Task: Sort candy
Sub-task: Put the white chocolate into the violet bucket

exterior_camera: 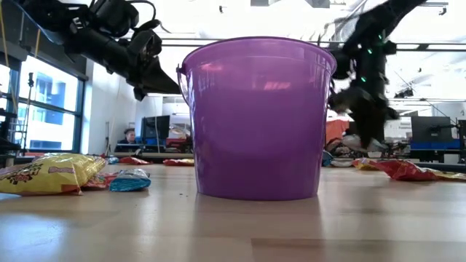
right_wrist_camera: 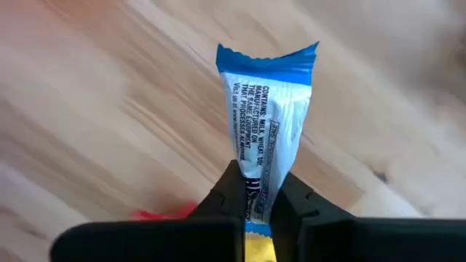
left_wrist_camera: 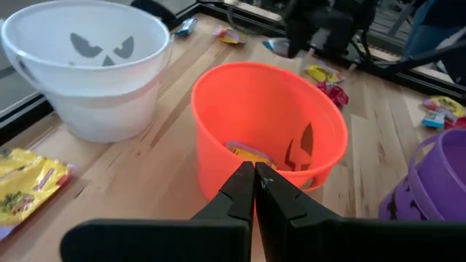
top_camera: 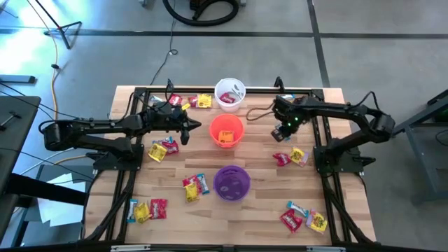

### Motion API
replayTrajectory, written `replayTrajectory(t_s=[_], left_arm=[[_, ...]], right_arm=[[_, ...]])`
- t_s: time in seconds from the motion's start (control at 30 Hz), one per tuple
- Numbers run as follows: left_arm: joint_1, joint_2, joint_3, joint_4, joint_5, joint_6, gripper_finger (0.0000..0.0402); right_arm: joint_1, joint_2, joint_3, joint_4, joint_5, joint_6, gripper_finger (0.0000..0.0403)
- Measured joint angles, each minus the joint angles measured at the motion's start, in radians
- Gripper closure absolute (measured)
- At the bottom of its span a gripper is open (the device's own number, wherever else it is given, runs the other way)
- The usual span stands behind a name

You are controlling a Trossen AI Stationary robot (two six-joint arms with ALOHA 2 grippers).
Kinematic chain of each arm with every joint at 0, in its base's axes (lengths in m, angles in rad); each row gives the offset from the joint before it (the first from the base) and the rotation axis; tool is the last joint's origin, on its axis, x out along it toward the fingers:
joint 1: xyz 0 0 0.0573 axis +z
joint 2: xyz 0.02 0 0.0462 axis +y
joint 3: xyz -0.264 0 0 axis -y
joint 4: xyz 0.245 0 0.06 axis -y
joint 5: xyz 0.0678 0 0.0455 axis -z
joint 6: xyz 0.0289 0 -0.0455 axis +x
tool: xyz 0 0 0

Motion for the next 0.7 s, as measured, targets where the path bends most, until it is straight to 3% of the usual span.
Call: replayTrajectory(t_s=[0.13,0.37,0.57,0.7], left_arm=[[0.0,0.0,0.0,0.0,0.04,0.05,0.0401],[0.0,-0.035,0.002,0.001,0.182,0.136,0.0401],[0.0,-0.064,0.002,0.004,0.233,0.163,0.0401],[0.0,-0.064,0.002,0.0,0.241,0.126,0.0401]], right_arm=[[0.093,0.0,0.12,0.002,-0.014,0.096,0.0373],[0.373,0.0,0.308,0.025,0.029,0.32,0.0375],[0.643,0.004,0.378,0.152,0.137,0.609,0.0375],[0.771,0.049,0.423,0.235,0.216,0.718,0.0375]])
